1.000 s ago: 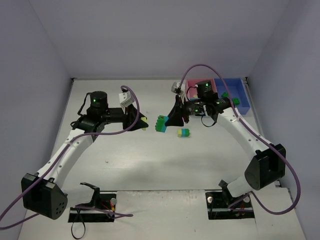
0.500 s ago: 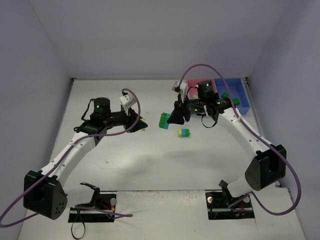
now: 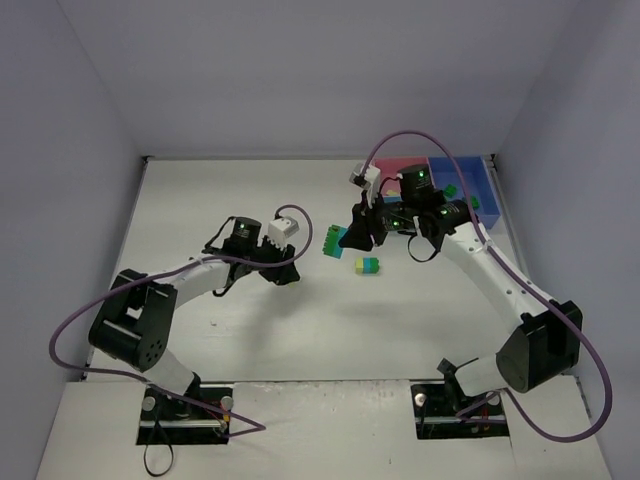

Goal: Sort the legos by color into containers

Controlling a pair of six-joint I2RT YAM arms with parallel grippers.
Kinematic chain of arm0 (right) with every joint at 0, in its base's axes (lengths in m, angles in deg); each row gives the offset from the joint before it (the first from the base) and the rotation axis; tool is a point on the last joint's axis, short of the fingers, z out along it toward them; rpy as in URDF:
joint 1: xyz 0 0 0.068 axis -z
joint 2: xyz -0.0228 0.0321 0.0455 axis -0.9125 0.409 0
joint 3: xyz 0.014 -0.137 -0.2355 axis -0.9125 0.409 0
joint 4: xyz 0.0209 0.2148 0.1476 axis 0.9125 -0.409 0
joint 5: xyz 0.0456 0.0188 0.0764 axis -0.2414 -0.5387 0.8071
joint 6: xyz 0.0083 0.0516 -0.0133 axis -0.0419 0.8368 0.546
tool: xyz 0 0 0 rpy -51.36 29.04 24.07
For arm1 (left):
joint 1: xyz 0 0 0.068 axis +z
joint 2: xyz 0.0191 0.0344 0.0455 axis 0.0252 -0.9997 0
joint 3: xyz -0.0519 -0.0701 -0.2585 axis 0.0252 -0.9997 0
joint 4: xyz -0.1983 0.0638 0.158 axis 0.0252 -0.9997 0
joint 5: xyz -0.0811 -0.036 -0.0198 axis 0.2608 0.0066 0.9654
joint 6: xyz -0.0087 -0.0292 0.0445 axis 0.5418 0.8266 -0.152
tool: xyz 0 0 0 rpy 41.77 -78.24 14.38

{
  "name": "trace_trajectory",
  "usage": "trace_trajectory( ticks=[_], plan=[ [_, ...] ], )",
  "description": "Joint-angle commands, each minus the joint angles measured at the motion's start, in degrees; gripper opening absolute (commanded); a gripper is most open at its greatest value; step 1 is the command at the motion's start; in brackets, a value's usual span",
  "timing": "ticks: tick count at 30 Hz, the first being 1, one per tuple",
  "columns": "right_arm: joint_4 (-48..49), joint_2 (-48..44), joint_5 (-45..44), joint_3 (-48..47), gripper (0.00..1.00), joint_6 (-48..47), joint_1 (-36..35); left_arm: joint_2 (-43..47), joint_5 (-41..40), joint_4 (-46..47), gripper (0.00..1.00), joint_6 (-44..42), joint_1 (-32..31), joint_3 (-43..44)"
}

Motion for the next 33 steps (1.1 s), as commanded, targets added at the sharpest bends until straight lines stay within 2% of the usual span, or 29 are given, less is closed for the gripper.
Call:
trace_trajectory(
  ticks=[1, 6, 9, 15, 17, 22, 28, 33],
  plan=[
    [2.07, -3.11, 0.03, 0.79, 0.00, 0.80, 0.19, -1.54, -0.46, 5.24, 0.39, -1.66, -0.23, 3.62],
    [2.07, -3.47, -0.06, 1.58, 0.00, 0.71, 0.19, -3.93, 2.61, 4.10, 0.59, -2.80, -0.23, 5.20],
    [2.07, -3.47, 1.17, 1.32, 0.00, 0.36, 0.19, -1.92, 5.07, 0.51, 0.62, -5.17, -0.23, 6.61],
    [1.72, -3.29, 6.17, 0.27, 0.00, -1.39, 0.11, 10.02, 15.26, -11.78, 0.63, -12.03, 1.79, 12.14],
    [1.37, -2.86, 9.24, -0.35, 0.00, -1.84, 0.02, 11.62, 21.91, -16.18, 0.63, -14.57, 3.19, 15.03],
    [-0.12, -0.83, 11.46, -2.46, 0.00, -3.77, -2.88, 11.71, 32.05, -23.58, 0.63, -16.87, 3.73, 21.11],
    [-0.56, 1.71, 12.25, -4.30, 0.00, -3.86, -4.55, 11.54, 33.82, -26.49, 0.63, -17.31, 2.15, 23.58],
    [-0.56, 1.98, 12.60, -5.10, 0.00, -3.95, -5.17, 13.64, 33.82, -21.32, 0.63, -13.28, 1.97, 21.04]
  ],
)
